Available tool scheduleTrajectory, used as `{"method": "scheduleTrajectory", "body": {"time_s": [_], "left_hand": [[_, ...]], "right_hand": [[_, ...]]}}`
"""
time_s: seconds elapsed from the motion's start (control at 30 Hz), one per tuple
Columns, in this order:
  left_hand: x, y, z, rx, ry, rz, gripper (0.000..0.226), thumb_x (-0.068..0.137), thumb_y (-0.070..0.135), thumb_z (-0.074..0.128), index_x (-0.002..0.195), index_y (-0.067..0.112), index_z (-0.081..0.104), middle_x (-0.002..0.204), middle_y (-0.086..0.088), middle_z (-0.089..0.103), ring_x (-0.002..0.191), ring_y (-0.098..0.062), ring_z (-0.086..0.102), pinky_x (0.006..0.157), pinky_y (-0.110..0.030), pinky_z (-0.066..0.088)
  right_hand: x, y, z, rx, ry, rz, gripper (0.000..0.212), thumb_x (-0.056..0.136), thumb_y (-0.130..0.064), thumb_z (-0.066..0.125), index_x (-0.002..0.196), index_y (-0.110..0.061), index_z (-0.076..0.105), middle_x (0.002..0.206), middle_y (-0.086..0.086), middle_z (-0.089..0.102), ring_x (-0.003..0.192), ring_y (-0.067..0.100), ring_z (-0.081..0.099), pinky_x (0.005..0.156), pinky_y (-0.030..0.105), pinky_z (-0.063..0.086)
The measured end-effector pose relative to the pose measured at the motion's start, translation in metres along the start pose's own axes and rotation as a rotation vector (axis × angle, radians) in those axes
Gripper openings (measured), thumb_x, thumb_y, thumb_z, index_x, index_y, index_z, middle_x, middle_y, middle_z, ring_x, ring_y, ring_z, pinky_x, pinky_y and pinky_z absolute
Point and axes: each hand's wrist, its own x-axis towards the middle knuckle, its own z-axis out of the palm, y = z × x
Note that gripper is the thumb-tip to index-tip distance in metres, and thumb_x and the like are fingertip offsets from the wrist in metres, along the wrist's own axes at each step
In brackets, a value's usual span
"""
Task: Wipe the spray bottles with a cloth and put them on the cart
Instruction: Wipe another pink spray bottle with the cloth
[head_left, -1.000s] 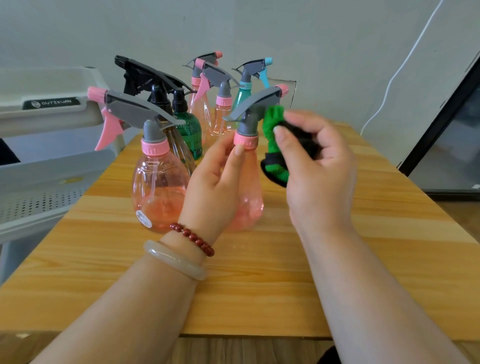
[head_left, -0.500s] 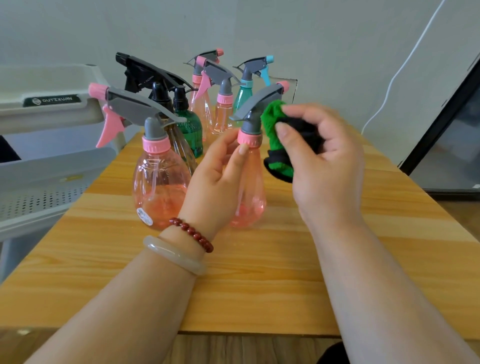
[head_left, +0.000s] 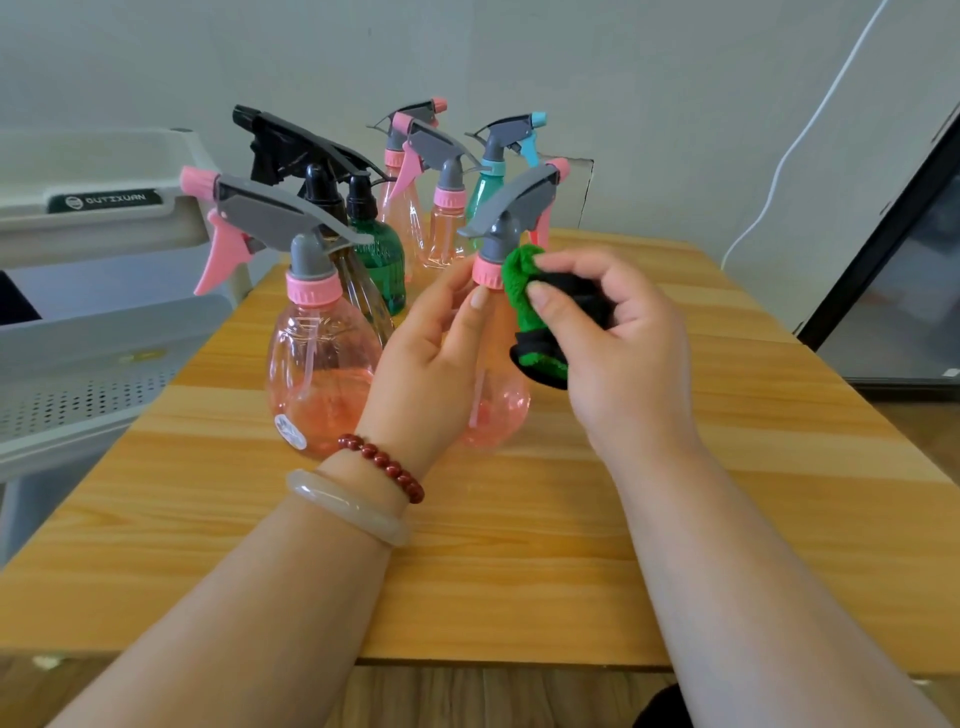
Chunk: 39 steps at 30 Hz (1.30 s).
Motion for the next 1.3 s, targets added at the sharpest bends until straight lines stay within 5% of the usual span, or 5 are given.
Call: {"method": "scheduleTrajectory", "body": {"time_s": [0.2,0.43,0.63,0.93,1.3], "left_hand": [[0.0,-0.001,-0.003,-0.048,0.024,-0.112,0.038,0.106,0.035,0.039,0.143,0.038,0.046,0.126,0.034,0.05,0.121,0.022,0.041,0.101,-0.002,0.03],[0.0,0.001,0.004,-0.003,-0.142,-0.05,0.041,0.107,0.022,0.04,0.122,0.058,0.03,0.124,0.044,0.04,0.118,0.03,0.035,0.101,-0.002,0.027],[0.001,-0.007,0.0,0.128,-0.076,-0.012,0.043,0.106,0.029,0.04,0.148,0.028,0.032,0.128,0.024,0.051,0.109,0.021,0.048,0.093,-0.001,0.037],[-0.004,0.005,0.006,0.018,0.022,-0.025,0.023,0.105,0.036,0.038,0.122,0.034,0.053,0.087,0.018,0.057,0.071,0.007,0.056,0.065,-0.012,0.043],[-0.003,0.012,0.008,-0.022,0.008,-0.131,0.022,0.105,0.036,0.042,0.116,0.046,0.058,0.101,0.023,0.067,0.093,0.008,0.061,0.082,-0.019,0.05]], "right_hand": [[-0.005,0.012,0.001,-0.03,-0.113,0.271,0.03,0.087,-0.001,0.07,0.08,-0.03,0.067,0.076,-0.016,0.068,0.067,-0.007,0.062,0.063,0.007,0.046],[-0.004,0.001,0.007,0.307,0.052,0.354,0.023,0.089,-0.005,0.068,0.085,-0.027,0.073,0.083,-0.004,0.074,0.078,0.013,0.07,0.067,0.03,0.057],[-0.01,0.015,0.01,0.116,0.026,0.541,0.023,0.088,-0.009,0.07,0.08,-0.03,0.073,0.08,-0.008,0.073,0.073,0.014,0.069,0.078,0.043,0.06],[-0.007,-0.004,0.009,0.076,0.03,0.253,0.022,0.091,-0.013,0.067,0.09,-0.034,0.072,0.092,-0.012,0.073,0.089,0.01,0.069,0.083,0.037,0.059],[-0.011,-0.004,0.012,0.038,0.012,0.193,0.019,0.095,-0.02,0.061,0.101,-0.035,0.07,0.103,-0.011,0.072,0.098,0.009,0.067,0.086,0.035,0.056]]}}
